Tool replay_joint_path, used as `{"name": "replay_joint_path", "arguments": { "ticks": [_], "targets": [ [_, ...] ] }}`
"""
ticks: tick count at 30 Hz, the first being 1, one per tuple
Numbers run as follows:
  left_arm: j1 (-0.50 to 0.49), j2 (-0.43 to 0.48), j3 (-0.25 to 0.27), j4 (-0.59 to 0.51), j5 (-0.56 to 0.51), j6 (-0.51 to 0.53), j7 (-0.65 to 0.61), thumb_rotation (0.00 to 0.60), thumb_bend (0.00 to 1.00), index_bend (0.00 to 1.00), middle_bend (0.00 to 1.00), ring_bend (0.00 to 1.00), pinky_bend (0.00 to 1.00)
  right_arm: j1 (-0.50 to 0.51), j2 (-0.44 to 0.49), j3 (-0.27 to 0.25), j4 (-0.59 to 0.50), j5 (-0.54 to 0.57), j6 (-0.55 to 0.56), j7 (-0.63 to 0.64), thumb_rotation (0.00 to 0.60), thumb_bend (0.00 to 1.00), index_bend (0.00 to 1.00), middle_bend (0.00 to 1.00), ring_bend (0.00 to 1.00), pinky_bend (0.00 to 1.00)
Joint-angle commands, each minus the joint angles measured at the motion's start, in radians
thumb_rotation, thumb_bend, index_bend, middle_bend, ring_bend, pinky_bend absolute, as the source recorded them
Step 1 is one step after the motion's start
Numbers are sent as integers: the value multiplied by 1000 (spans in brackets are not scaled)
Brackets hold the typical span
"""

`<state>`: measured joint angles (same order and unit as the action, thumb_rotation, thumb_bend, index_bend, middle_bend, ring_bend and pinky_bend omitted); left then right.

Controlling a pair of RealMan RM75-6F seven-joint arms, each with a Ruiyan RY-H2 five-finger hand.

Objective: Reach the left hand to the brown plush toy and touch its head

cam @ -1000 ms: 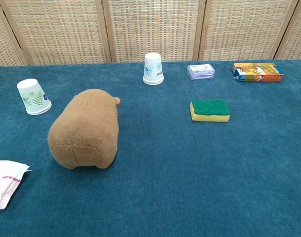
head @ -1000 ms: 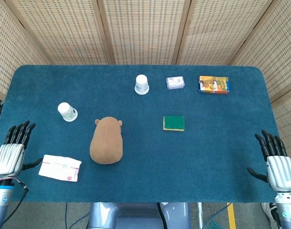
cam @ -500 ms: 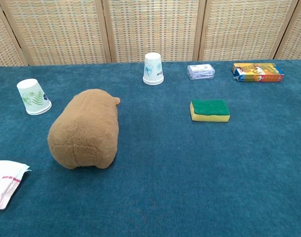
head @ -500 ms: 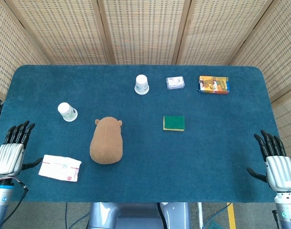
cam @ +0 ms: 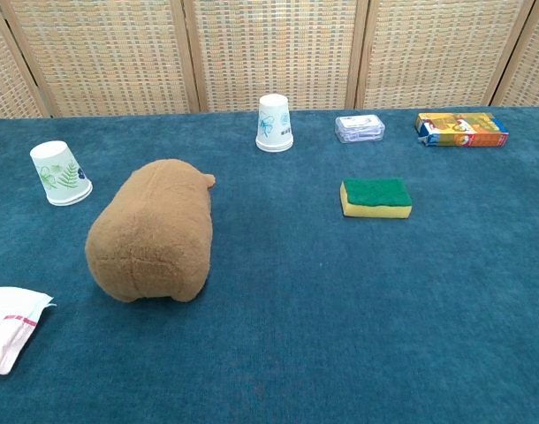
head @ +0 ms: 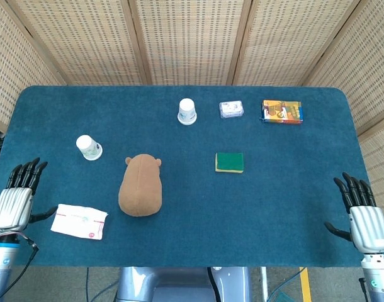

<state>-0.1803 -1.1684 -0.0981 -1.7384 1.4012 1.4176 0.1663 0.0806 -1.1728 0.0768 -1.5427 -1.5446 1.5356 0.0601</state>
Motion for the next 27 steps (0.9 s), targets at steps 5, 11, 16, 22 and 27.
{"name": "replay_joint_path", "arguments": {
  "ticks": [5, 11, 16, 22, 27],
  "targets": [
    [-77, 63, -97, -60, -129, -94, 16, 600, 299, 241, 0, 0, 0, 2, -1, 2, 4, 6, -6, 3, 600, 140, 3, 0, 0, 0],
    [-194, 121, -179, -79, -322, -306, -16, 600, 299, 364, 0, 0, 0, 7, -6, -3, 9, 11, -24, 4, 600, 141, 10, 0, 0, 0],
    [-293, 120, -224, -47, -472, -447, -1, 600, 302, 414, 0, 0, 0, 11, -10, -4, 14, 15, -36, 3, 600, 140, 10, 0, 0, 0],
    [-431, 96, -246, 10, -697, -628, 2, 600, 348, 435, 0, 0, 0, 15, -15, -2, 21, 27, -49, 9, 600, 140, 10, 0, 0, 0],
    [-532, 47, -222, 85, -834, -686, 42, 600, 355, 447, 0, 0, 0, 16, -16, -2, 28, 30, -55, 19, 600, 141, 10, 0, 0, 0]
  ]
}}
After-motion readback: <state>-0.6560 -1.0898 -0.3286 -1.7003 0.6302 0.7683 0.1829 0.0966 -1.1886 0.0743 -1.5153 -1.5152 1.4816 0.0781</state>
